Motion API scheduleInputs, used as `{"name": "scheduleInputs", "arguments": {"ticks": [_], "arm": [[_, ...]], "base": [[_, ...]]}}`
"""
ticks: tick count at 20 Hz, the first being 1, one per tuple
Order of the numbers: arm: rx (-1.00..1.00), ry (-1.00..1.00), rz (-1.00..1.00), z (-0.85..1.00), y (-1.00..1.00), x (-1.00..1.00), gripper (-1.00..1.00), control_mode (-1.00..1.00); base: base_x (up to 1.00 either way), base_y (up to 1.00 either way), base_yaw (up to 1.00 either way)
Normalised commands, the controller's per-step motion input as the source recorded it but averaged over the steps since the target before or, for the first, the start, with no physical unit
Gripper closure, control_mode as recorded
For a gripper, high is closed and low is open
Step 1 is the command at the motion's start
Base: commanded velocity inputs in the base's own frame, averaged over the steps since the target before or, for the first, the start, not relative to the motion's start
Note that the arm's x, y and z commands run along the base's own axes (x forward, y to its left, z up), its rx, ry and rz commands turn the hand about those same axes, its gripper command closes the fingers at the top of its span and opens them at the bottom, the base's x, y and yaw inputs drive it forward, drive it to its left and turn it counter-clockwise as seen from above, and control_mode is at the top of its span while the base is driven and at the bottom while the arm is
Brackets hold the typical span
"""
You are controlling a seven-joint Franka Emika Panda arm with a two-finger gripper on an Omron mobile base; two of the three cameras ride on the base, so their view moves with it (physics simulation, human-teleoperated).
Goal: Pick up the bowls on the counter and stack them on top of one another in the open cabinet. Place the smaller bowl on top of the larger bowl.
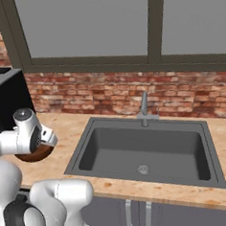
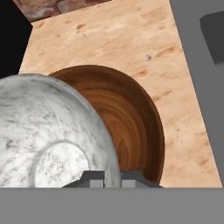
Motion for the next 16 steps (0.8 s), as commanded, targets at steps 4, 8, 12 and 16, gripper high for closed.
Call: {"name": "scheduleInputs", "arguments": {"ticks": [4,8,12,16], "arm": [[0.0,0.0,0.0,-0.12,0.0,0.23,1.0,-1.0],[-0.01,0.0,0.0,-0.14,0.01,0.17,1.0,-1.0],[-0.03,0.0,0.0,-0.11,0.05,0.11,1.0,-1.0],[-0.01,0.0,0.0,-0.03,0.02,0.05,1.0,-1.0]], "base": [[0.0,0.0,0.0],[0.0,0.0,0.0],[0.0,0.0,0.0],[0.0,0.0,0.0]]}}
